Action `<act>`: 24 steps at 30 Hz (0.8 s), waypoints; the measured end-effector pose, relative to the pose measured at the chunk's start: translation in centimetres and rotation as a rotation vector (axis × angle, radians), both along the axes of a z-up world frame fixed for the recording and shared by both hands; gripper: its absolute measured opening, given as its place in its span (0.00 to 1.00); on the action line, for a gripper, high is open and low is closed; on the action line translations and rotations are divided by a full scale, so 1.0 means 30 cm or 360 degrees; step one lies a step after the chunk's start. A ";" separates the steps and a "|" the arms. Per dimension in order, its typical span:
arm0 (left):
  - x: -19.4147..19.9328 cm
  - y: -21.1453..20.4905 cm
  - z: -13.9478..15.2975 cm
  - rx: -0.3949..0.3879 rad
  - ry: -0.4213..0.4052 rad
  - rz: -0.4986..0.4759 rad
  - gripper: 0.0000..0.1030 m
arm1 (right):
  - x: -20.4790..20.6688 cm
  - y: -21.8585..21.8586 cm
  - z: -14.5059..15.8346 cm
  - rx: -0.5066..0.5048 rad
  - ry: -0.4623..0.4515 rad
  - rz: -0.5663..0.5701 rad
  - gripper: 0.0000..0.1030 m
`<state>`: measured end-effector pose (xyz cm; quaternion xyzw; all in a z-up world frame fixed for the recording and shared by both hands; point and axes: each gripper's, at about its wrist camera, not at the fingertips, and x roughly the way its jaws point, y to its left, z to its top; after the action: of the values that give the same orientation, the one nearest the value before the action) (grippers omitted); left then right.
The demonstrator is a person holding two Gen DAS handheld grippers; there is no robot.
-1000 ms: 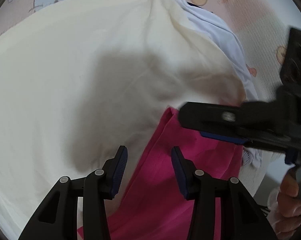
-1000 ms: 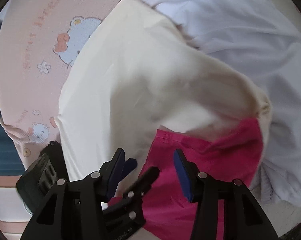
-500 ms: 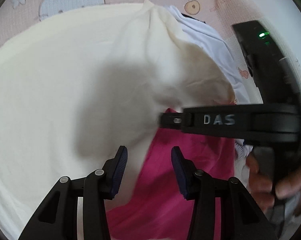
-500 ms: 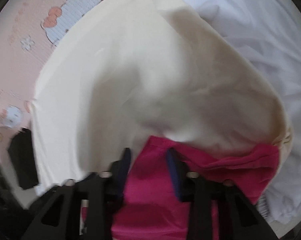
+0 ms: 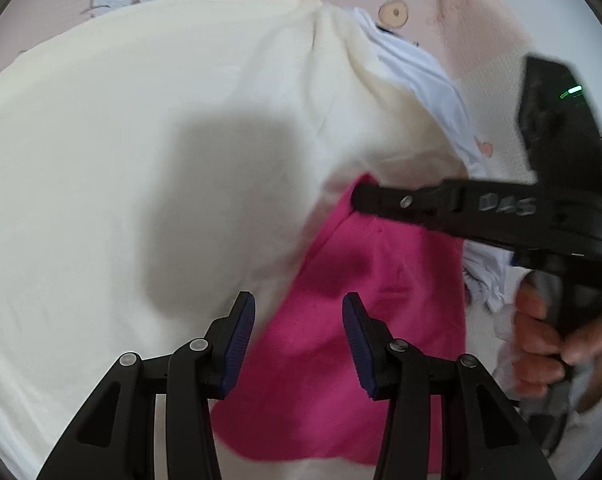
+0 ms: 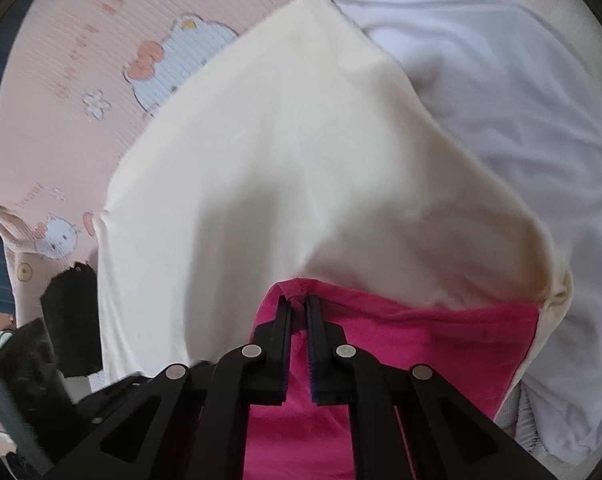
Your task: Fold clothes
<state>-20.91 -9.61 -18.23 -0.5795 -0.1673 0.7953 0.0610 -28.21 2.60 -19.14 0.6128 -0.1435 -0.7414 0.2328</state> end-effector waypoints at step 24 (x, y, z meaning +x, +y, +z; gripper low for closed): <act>0.050 -0.130 -0.009 0.0193 -0.0076 0.0313 0.08 | 0.017 0.135 0.114 -0.0240 0.0243 0.0028 0.42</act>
<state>-19.42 -13.53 -18.51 -0.5742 -0.2725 0.7719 0.0137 -27.69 6.64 -15.71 0.5365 -0.1753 -0.7710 0.2950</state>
